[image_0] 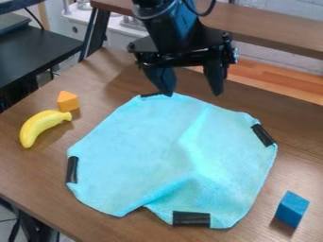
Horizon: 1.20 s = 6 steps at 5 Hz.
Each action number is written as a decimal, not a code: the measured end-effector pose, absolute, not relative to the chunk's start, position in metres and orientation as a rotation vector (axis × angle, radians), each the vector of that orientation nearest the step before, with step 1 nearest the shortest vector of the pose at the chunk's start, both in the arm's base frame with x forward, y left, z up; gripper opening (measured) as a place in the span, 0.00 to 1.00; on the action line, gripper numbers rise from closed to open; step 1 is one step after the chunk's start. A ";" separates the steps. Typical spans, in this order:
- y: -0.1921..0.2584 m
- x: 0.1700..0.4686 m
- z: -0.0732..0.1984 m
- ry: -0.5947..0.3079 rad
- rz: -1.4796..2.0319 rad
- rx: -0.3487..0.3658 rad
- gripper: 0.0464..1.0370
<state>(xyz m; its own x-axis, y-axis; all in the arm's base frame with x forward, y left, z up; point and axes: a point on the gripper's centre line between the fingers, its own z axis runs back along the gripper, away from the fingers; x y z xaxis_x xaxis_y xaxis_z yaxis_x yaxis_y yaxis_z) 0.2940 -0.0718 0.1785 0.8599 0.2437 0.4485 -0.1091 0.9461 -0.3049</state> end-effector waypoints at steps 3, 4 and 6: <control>-0.074 0.284 0.133 -0.327 0.048 -0.248 0.96; -0.070 0.279 0.114 -0.288 0.003 -0.211 0.96; -0.086 0.270 0.080 -0.269 -0.174 -0.074 0.96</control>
